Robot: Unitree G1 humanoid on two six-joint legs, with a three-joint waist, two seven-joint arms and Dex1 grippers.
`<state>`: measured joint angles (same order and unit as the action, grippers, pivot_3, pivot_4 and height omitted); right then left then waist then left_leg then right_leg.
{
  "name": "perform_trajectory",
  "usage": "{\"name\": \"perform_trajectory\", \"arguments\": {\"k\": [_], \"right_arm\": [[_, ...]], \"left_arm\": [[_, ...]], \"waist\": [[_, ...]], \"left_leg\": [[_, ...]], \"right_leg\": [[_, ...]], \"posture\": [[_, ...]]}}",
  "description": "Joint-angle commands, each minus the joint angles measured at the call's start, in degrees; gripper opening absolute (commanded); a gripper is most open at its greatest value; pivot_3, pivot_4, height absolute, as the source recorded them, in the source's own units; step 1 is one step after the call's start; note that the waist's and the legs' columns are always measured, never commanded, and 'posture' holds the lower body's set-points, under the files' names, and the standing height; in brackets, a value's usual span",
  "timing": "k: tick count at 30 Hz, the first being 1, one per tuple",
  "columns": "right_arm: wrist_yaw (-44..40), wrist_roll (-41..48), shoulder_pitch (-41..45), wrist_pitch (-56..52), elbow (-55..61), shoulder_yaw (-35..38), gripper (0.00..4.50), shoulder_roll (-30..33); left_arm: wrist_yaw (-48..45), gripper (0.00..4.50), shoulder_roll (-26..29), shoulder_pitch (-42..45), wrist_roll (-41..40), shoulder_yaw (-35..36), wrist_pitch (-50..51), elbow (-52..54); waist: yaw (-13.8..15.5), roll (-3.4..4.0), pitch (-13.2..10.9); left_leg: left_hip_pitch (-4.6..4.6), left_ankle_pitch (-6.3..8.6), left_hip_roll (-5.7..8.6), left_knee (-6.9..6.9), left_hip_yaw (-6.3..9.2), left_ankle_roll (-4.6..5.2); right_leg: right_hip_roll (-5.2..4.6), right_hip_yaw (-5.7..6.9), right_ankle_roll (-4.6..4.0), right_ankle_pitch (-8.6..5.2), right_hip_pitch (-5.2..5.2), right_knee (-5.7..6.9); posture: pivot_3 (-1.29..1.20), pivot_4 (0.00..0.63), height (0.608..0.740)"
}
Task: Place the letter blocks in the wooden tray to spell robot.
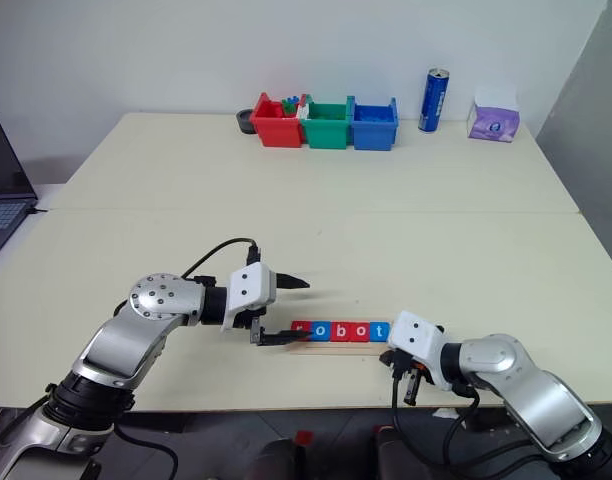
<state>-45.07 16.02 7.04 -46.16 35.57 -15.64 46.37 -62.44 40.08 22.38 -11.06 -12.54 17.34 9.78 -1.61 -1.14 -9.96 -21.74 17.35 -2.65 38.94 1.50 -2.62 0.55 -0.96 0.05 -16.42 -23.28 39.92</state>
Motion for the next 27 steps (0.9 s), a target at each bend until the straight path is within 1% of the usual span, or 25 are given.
{"name": "perform_trajectory", "arguments": {"k": [1, 3, 5, 6, 8, 11, 12, 15, 18, 21, 27], "right_arm": [[-1.7, 8.2, 0.4, -2.1, 5.6, 8.9, 0.04, -1.1], [-1.2, 12.8, 0.2, -3.5, 6.5, 13.9, 0.04, -2.9], [1.1, 14.1, -0.1, -3.3, 5.4, 17.6, 0.04, -5.2], [4.6, 12.8, 0.0, -0.8, 3.3, 19.7, 0.04, -8.3], [9.6, 10.5, 0.3, 2.9, 0.2, 22.0, 0.04, -12.6], [18.5, 3.1, 0.5, 13.6, -7.8, 23.7, 0.04, -19.1], [21.7, 0.1, 0.1, 19.5, -11.5, 24.2, 0.04, -21.6], [28.2, -5.7, -0.7, 32.7, -20.5, 25.6, 0.04, -26.8], [30.4, -6.5, -1.1, 41.8, -26.8, 27.7, 0.04, -29.9], [30.4, -5.1, -0.7, 44.5, -30.9, 29.3, 0.04, -30.7], [30.5, -5.0, 1.1, 47.4, -36.7, 31.8, 0.04, -29.3]], "left_arm": [[6.2, 4.5, -1.5, 0.5, -1.8, 7.1, 1.8, -3.3], [11.5, 4.5, -3.6, 1.3, -2.2, 11.2, 2.5, -6.8], [17.8, 4.5, -5.8, 2.0, -1.8, 15.3, 2.3, -10.3], [22.1, 4.5, -7.3, 2.2, -1.6, 18.0, 1.8, -12.1], [27.4, 4.5, -9.3, 2.2, -1.5, 21.3, 0.9, -14.0], [37.6, 4.5, -12.0, 1.0, 1.4, 24.5, 0.8, -14.7], [39.7, 4.5, -12.7, -0.2, 2.1, 25.1, 0.2, -14.6], [42.4, 4.5, -14.1, -3.5, 3.1, 25.3, -2.1, -13.6], [44.2, 4.5, -16.0, -6.2, 2.8, 25.3, -2.3, -11.8], [44.5, 4.5, -17.1, -7.8, 2.8, 24.7, -3.6, -10.5], [44.6, 4.5, -18.5, -8.3, 1.0, 25.5, -4.2, -9.9]], "waist": [[0.0, 0.0, 0.0], [0.1, -0.03, 0.0], [0.1, -0.06, 0.0], [0.1, -0.09, 0.0], [0.1, -0.19, 0.1], [0.1, -0.22, 0.1], [0.2, -0.23, 0.1], [0.2, -0.21, 0.1], [0.2, -0.2, 0.1], [0.2, -0.2, 0.1], [0.2, -0.19, 0.1]], "left_leg": [[0.0, 0.0, -0.01, 0.0, 0.01, 0.0], [0.0, 0.0, -0.01, 0.01, 0.03, 0.0], [0.0, 0.0, -0.02, 0.01, 0.06, 0.0], [0.0, 0.0, -0.02, 0.01, 0.06, 0.0], [0.0, 0.0, -0.02, 0.01, 0.04, 0.0], [-0.02, 0.0, 0.02, 0.0, 0.0, -0.01], [-0.03, 0.0, 0.02, 0.0, -0.01, -0.01], [-0.02, -0.01, 0.03, -0.05, -0.07, -0.03], [-0.03, -0.02, 0.01, -0.07, -0.11, -0.05], [-0.02, -0.03, 0.01, -0.06, -0.11, -0.06], [0.07, -0.03, 0.05, -0.06, -0.13, -0.06]], "right_leg": [[0.0, 0.01, 0.0, 0.0, 0.0, 0.0], [0.0, 0.02, 0.0, 0.0, 0.0, 0.02], [0.0, 0.06, -0.01, 0.0, 0.01, 0.02], [-0.01, 0.06, -0.01, 0.01, 0.02, 0.02], [-0.04, 0.03, -0.01, 0.01, 0.02, 0.02], [-0.14, 0.03, -0.01, 0.01, 0.01, 0.01], [-0.17, 0.02, 0.0, 0.02, 0.01, -0.01], [-0.23, -0.01, 0.01, 0.02, 0.0, -0.01], [-0.27, 0.01, 0.0, 0.02, -0.03, 0.01], [-0.43, 0.02, 0.0, 0.03, -0.03, 0.06], [-0.36, 0.02, -0.01, 0.03, 0.03, 0.1]], "posture": [[0.0, 0.15, 0.74], [0.0, 0.15, 0.74], [0.0, 0.15, 0.74], [0.0, 0.15, 0.74], [0.0, 0.15, 0.74], [0.0, 0.15, 0.74], [0.0, 0.15, 0.74], [0.0, 0.15, 0.74], [0.0, 0.15, 0.74], [0.0, 0.15, 0.74], [0.0, 0.15, 0.74]]}}
